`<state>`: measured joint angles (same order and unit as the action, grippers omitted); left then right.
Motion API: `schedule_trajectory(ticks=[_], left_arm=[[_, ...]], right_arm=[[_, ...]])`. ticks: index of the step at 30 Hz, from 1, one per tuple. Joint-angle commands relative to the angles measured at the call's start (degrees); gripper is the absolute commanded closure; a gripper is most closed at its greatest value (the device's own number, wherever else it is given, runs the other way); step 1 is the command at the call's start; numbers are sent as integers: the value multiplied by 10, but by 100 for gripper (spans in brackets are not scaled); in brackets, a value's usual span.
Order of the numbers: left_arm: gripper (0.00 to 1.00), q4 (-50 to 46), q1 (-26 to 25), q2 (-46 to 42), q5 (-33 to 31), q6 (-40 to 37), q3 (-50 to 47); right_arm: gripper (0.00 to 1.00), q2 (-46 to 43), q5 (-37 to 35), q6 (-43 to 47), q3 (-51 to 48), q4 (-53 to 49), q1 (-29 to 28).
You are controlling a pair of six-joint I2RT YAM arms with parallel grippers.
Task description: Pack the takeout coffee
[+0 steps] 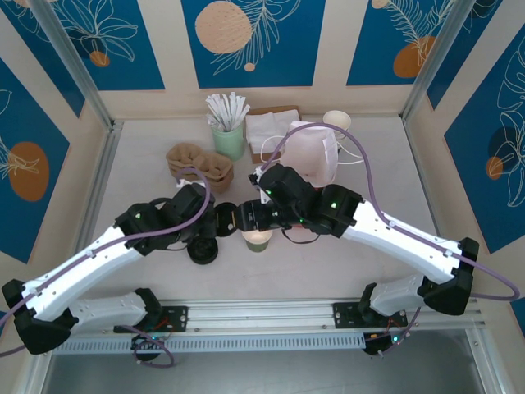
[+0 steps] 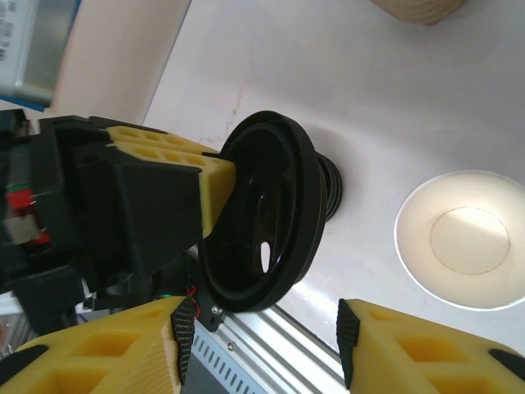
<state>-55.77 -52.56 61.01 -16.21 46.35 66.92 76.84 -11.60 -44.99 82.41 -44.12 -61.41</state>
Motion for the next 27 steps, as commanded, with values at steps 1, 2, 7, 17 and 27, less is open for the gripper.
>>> schedule_trajectory(ticks=[1, 2, 7, 17, 27], left_arm=[[87, -3, -12, 8, -4, -5, 23], [88, -1, -14, 9, -4, -5, 25], [87, 3, -22, 11, -4, -3, 29], [87, 12, -32, 13, -2, -1, 34], [87, 15, -39, 17, -4, 1, 37]], right_arm=[[48, 13, -22, 17, 32, -37, -3], [48, 16, -29, 17, 35, -40, -3], [48, 23, -41, 12, 39, -43, 2], [54, 39, -25, 10, 37, -37, 12], [64, 48, -4, 11, 35, -24, 22]])
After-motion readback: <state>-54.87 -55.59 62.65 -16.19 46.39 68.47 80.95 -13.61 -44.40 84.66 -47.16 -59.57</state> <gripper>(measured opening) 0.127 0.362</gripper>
